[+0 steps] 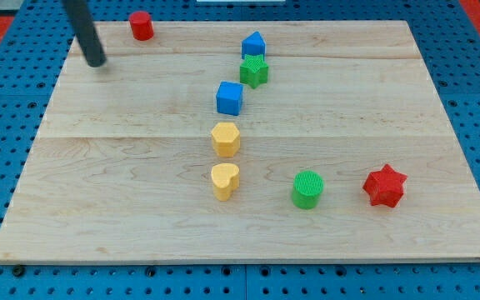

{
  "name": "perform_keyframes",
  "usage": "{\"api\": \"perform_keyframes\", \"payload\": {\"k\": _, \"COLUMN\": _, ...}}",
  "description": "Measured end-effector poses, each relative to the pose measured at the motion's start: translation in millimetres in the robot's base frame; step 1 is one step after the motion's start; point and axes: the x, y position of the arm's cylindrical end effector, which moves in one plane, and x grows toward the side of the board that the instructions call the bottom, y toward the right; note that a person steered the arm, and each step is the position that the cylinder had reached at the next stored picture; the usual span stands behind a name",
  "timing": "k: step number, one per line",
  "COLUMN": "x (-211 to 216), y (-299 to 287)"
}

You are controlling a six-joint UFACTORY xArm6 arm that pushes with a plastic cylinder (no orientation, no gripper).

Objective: Move the green star and blue triangle to the left

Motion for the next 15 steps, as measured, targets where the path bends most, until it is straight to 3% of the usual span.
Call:
{"api": "perform_keyframes", "payload": {"k": 1, "x": -10, "y": 86}}
{"api": "perform_keyframes", "payload": {"k": 3, "x": -109, "y": 176}}
{"api": "perform_keyframes", "payload": {"k": 6, "x": -38, "y": 281}}
{"api": "perform_keyframes", "payload": {"k": 8, "x": -20, "y": 234}}
{"api": "perform_keyframes", "payload": {"k": 11, "x": -20, "y": 225}}
{"api": "perform_keyframes", "payload": {"k": 12, "x": -10, "y": 270}}
{"api": "perform_keyframes", "payload": {"k": 13, "x": 9, "y": 275}}
{"api": "perform_keyframes", "payload": {"k": 15, "x": 10, "y": 211}}
